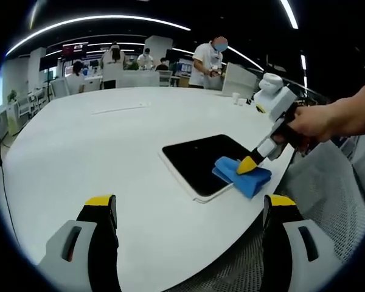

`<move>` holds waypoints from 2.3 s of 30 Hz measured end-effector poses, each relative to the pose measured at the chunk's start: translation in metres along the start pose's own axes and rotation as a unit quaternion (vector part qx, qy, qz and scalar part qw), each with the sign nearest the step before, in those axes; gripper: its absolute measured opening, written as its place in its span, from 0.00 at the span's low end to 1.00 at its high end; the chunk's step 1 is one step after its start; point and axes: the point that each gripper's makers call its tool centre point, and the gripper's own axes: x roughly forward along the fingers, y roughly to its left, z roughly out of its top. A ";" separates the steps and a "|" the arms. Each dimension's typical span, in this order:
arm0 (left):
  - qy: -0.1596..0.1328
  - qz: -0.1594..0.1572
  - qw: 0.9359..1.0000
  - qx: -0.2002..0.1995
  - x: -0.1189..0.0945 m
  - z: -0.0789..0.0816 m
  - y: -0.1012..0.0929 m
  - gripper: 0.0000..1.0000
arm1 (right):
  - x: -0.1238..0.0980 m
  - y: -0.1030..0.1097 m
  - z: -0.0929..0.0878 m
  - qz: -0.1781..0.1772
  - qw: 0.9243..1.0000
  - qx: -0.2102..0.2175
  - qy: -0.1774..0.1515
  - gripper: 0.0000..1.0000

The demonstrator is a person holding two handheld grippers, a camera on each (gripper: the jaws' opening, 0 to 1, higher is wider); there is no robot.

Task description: Wipe the mirror surface with the cleaning cloth until all visible marks leave the cleaned area.

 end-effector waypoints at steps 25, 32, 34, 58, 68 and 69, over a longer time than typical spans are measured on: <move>0.001 0.002 1.000 -0.002 0.000 -0.001 0.002 0.99 | -0.004 -0.011 0.005 -0.011 1.000 0.004 -0.004 0.00; -0.002 0.004 1.000 -0.006 0.000 0.000 0.002 0.99 | -0.001 -0.012 0.014 -0.019 1.000 -0.002 -0.010 0.00; 0.000 0.003 1.000 -0.005 0.000 0.000 0.001 0.99 | -0.001 -0.013 0.014 -0.017 1.000 0.007 -0.004 0.00; 0.001 0.003 1.000 -0.008 0.000 -0.001 0.001 0.99 | 0.011 -0.027 0.058 -0.036 0.999 -0.019 -0.017 0.00; 0.008 -0.004 1.000 0.002 0.000 -0.002 -0.002 0.99 | 0.016 -0.036 0.077 -0.047 0.998 -0.022 -0.022 0.00; 0.006 -0.004 1.000 0.001 0.000 -0.001 -0.002 0.99 | 0.016 -0.037 0.078 -0.047 0.998 -0.022 -0.023 0.00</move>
